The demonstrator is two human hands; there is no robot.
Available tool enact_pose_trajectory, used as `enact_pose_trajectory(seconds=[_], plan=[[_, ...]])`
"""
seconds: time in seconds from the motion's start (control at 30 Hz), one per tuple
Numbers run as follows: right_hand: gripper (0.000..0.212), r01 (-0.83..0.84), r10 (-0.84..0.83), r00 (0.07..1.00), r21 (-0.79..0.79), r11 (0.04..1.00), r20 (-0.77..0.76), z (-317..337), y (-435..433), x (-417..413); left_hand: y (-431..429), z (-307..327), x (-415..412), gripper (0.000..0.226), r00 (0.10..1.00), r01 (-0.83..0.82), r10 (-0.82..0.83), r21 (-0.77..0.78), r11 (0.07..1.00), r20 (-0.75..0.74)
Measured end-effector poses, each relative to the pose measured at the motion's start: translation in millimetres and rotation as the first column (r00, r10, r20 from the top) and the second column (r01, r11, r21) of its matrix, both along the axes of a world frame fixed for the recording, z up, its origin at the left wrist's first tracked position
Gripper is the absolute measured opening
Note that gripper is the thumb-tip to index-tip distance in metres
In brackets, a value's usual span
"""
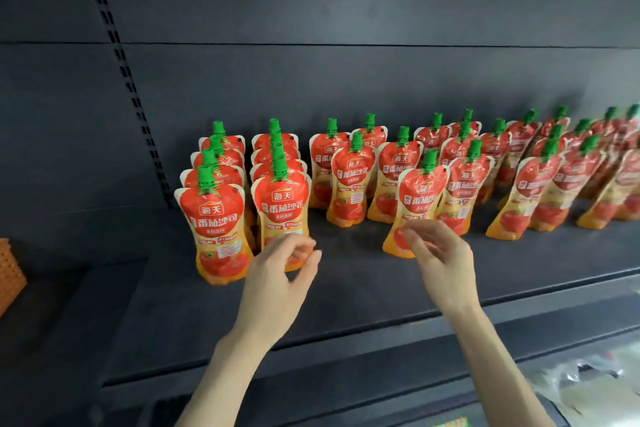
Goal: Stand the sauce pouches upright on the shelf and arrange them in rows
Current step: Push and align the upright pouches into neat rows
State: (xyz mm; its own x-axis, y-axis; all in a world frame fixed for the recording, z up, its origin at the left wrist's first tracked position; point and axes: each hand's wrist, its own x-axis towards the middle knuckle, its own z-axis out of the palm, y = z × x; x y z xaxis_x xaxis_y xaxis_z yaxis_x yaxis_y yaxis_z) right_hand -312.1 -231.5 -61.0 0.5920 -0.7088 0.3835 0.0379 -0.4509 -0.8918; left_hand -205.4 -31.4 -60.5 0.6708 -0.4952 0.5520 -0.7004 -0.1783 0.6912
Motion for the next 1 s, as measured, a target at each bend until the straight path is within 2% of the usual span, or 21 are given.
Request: enact_pose_trajectory(seconds=[0.13, 0.27, 0.33, 0.43, 0.5, 0.63, 0.73, 0.83, 0.9, 1.0], plan=[[0.013, 0.092, -0.085, 0.995, -0.120, 0.988, 0.059, 26.3, -60.7, -20.9, -84.9, 24.9, -15.3, 0.016, 0.995, 0.103, -0.102, -0.039, 0.994, 0.018], [0.028, 0.101, -0.090, 0.994, -0.264, 0.959, 0.054, 43.3, -124.2, -23.2, -158.6, 40.6, -24.5, 0.041, 0.999, 0.025, -0.022, -0.082, 0.996, 0.036], [0.037, 0.031, -0.027, 0.999, -0.219, 0.975, 0.022, 52.3, -148.2, -17.8, -186.2, 45.3, -25.4, 0.049, 0.999, -0.038, 0.037, -0.099, 0.994, -0.017], [0.046, -0.119, 0.113, 0.992, -0.166, 0.979, -0.048, 59.6, -172.6, -6.6, -211.5, 45.1, -24.8, 0.041, 0.990, -0.081, 0.067, -0.109, 0.991, -0.122], [0.046, -0.201, 0.189, 0.978, -0.156, 0.967, -0.091, 60.5, -184.3, 0.8, -218.9, 43.9, -25.9, 0.030, 0.985, -0.124, 0.106, -0.130, 0.984, -0.134], [0.038, -0.240, 0.213, 0.964, -0.171, 0.956, -0.160, 49.7, -200.7, 10.1, -220.2, 45.5, -32.7, 0.020, 0.981, -0.143, 0.123, -0.134, 0.981, -0.149], [0.030, -0.322, 0.314, 0.945, -0.101, 0.941, -0.088, 43.9, -198.0, 4.2, -211.7, 44.5, -43.2, 0.017, 0.979, -0.158, 0.137, -0.138, 0.978, -0.150], [0.023, -0.392, 0.393, 0.919, -0.042, 0.919, 0.007, 40.8, -188.1, -9.3, -197.4, 38.5, -50.4, 0.027, 0.967, -0.214, 0.183, -0.181, 0.960, -0.176], [0.022, -0.412, 0.409, 0.908, 0.018, 0.911, 0.085, 35.8, -178.6, -14.6, -191.2, 32.9, -55.4, 0.035, 0.952, -0.251, 0.191, -0.252, 0.935, -0.241], [0.030, -0.433, 0.417, 0.900, 0.147, 0.889, 0.128, 11.5, -161.1, -18.9, -193.8, 12.2, -68.1, 0.048, 0.910, -0.247, 0.096, -0.340, 0.907, -0.404]])
